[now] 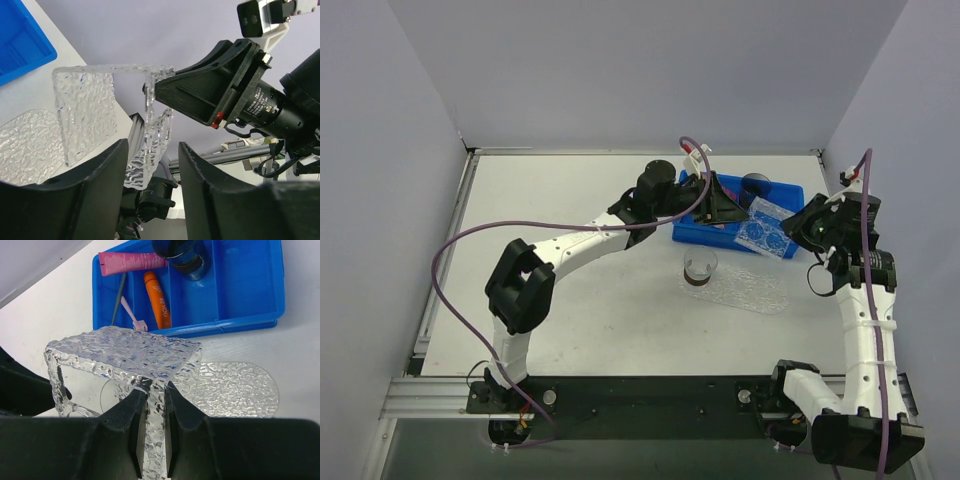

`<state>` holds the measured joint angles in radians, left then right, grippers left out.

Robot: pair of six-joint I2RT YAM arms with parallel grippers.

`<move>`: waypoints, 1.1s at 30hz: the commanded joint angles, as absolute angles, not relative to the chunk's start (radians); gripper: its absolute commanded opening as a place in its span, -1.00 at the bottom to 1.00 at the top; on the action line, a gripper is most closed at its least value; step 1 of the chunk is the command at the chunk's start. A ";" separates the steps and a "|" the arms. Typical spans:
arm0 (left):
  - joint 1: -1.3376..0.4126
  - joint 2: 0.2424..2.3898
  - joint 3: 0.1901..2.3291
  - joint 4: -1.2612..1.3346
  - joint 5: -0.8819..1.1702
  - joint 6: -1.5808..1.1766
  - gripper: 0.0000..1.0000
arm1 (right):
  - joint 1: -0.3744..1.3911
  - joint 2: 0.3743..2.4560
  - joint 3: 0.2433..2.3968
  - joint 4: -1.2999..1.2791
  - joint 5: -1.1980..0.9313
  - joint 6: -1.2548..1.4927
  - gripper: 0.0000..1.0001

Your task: Prepare toiletry sets of a toothbrush and toothpaste on the tray

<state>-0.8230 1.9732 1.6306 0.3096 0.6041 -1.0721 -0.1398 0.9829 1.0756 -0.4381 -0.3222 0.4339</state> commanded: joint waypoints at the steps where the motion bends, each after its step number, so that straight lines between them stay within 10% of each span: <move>1: -0.816 1.973 1.681 0.331 0.615 -1.080 0.13 | -0.155 0.934 1.078 -0.422 -0.347 0.454 -1.00; 33: -0.646 1.333 1.169 0.091 0.084 -0.480 0.54 | -0.245 1.124 0.868 -0.488 -0.620 0.158 -1.00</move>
